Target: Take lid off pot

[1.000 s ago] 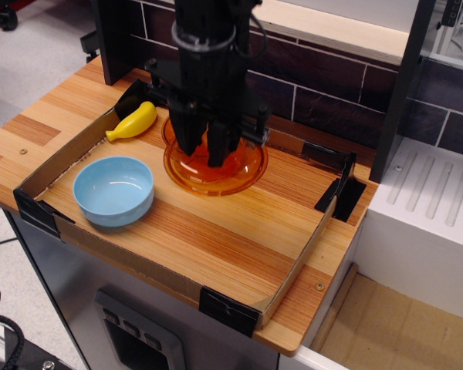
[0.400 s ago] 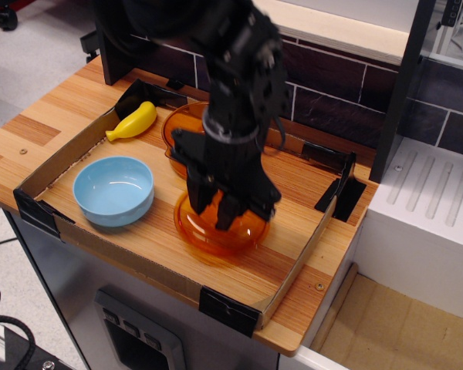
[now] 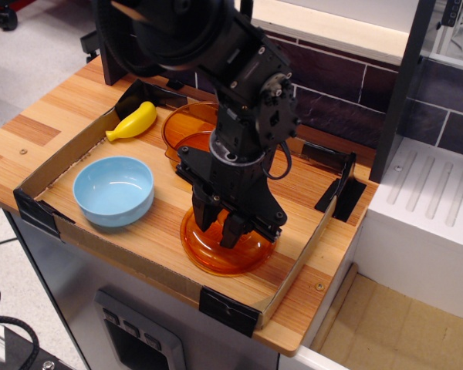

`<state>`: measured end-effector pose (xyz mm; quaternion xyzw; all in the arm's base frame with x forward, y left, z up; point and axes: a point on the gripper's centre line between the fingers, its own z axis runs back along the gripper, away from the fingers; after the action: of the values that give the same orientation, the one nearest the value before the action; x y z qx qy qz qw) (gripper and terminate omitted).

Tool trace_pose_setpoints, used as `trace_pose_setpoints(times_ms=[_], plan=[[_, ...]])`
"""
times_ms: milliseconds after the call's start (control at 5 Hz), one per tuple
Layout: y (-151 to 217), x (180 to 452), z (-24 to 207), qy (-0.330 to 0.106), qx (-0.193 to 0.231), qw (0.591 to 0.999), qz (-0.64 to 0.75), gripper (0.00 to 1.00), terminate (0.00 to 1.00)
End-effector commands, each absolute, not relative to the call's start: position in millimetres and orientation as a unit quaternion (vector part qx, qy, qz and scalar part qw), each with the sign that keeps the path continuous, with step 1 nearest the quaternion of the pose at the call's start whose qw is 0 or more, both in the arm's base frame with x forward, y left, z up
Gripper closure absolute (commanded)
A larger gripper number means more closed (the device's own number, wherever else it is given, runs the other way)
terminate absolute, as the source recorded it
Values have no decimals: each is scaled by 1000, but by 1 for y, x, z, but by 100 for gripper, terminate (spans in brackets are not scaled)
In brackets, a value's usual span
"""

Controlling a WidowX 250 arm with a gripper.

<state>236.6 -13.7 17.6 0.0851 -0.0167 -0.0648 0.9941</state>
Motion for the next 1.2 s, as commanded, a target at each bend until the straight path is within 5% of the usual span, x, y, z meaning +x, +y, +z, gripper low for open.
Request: trace_pose_setpoints(times_ms=[0,200,400,1000], plan=[[-16,228,26,-2,77,992,-100,100,0],[-12,231,33,-2,45,994,-100,0,0],[-7,234,37,-8,39,995,-90,0,0],[2,247,95,-33,-13,998,-58,0,0]])
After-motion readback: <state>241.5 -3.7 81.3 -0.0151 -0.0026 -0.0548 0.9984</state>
